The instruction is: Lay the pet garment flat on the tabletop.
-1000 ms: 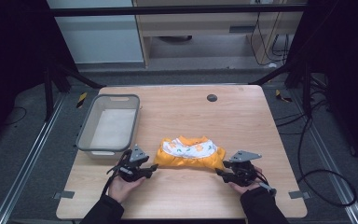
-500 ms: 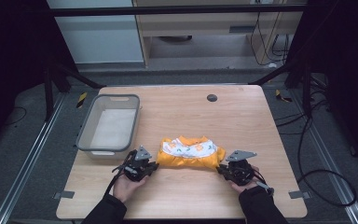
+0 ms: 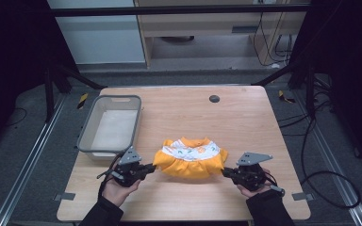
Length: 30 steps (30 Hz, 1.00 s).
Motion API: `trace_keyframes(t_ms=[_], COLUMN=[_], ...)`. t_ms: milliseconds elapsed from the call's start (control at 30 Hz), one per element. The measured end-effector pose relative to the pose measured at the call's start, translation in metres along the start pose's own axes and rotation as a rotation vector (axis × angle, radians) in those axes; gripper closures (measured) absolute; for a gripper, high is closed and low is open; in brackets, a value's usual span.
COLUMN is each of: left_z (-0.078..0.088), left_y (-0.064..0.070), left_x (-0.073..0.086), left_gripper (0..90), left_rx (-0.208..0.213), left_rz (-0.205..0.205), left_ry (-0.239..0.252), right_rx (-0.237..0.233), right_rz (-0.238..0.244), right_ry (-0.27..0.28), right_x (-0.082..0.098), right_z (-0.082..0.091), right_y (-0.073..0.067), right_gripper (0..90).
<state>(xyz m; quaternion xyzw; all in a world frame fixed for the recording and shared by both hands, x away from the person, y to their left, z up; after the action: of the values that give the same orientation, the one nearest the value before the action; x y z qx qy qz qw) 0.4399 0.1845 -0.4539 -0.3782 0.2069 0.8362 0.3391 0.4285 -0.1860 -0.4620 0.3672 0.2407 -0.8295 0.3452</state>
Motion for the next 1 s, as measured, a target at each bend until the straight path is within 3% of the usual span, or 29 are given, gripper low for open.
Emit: trace_keyframes(t_ms=[133, 233, 333, 467, 533, 600, 700, 1000], left_z=[0.007, 0.006, 0.002, -0.007, -0.010, -0.010, -0.006, 0.006], left_y=[0.013, 0.021, 0.028, 0.029, 0.027, 0.025, 0.023, 0.016], left_x=[0.015, 0.025, 0.034, 0.039, 0.040, 0.041, 0.037, 0.024], left_gripper=[86.8, 86.6, 84.6, 76.8, 60.0, 55.3, 40.7, 34.3], left_rx=[0.019, 0.024, 0.002, -0.042, -0.067, -0.084, -0.108, -0.126], left_rz=[0.008, 0.011, -0.021, -0.055, -0.062, -0.060, -0.050, -0.021], left_ry=[-0.043, -0.069, -0.100, -0.118, -0.110, -0.088, -0.027, 0.075], right_rx=[-0.043, -0.047, -0.040, -0.028, -0.017, -0.014, 0.011, 0.051], right_rz=[0.004, 0.004, -0.009, -0.006, -0.010, -0.007, -0.009, -0.001], right_ry=[-0.020, -0.041, -0.099, -0.129, -0.122, -0.117, -0.085, 0.028], right_x=[0.012, 0.020, 0.038, 0.043, 0.043, 0.043, 0.043, 0.031], right_z=[0.011, 0.011, 0.005, -0.003, -0.005, -0.005, -0.003, 0.002], right_y=[-0.016, -0.020, -0.022, -0.020, -0.018, -0.018, -0.016, -0.011], right_gripper=[85.6, 85.0, 83.0, 80.3, 75.1, 73.0, 67.6, 58.3])
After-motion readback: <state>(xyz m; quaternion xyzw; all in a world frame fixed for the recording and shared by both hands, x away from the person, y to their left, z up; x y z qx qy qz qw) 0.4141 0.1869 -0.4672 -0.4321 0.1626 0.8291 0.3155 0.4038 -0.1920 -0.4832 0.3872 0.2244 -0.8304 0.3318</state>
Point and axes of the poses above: each handheld gripper's, and its own axes: z roughly backward along the jaws, x roughly out of its underside, y roughly to its right, the point moved 2 cm from there along -z, roughly forward along the jaws, and after that the axes turned 3 degrees about -x, right-handed, at the moved point
